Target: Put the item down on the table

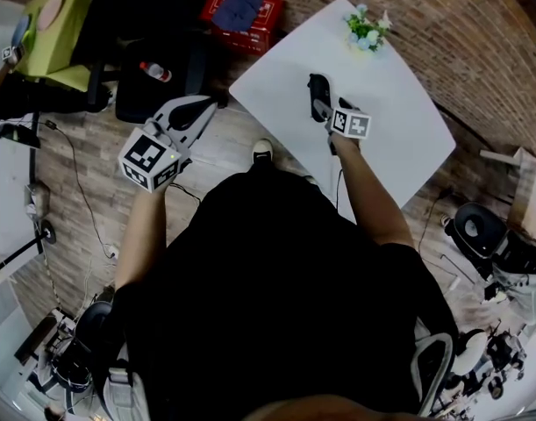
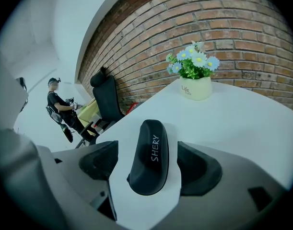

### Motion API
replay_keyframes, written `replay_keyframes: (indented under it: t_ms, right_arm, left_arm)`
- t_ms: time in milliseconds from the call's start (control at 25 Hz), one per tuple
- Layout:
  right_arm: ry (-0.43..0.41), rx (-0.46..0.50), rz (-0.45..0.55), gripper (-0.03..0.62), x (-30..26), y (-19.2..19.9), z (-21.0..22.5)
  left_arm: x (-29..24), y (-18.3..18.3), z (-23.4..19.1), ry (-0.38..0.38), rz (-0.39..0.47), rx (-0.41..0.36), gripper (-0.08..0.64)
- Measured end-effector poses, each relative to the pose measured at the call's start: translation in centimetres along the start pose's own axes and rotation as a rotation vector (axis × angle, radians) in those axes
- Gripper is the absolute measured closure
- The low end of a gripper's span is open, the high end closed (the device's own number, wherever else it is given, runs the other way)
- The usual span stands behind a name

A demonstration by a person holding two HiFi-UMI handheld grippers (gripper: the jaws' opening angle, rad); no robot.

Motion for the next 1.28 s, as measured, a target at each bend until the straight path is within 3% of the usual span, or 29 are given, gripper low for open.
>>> replay_keyframes:
  t_ms: [1280]
  right_arm:
    - [-0.026, 0.04, 0.109, 0.21, 10.2, 0.2, 0.6]
  left_arm:
    - [-0.4, -2.2, 8.9, 0.043, 0.061, -0.051, 0.549]
Point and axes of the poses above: the fingertips, and each gripper's own axes: x backward along the fingers, z to its right, y out of its underside, the point moved 3 cm from there along x, backward along the fingers, and after that the axes turned 6 degrees about -y, right-handed, at the moved point
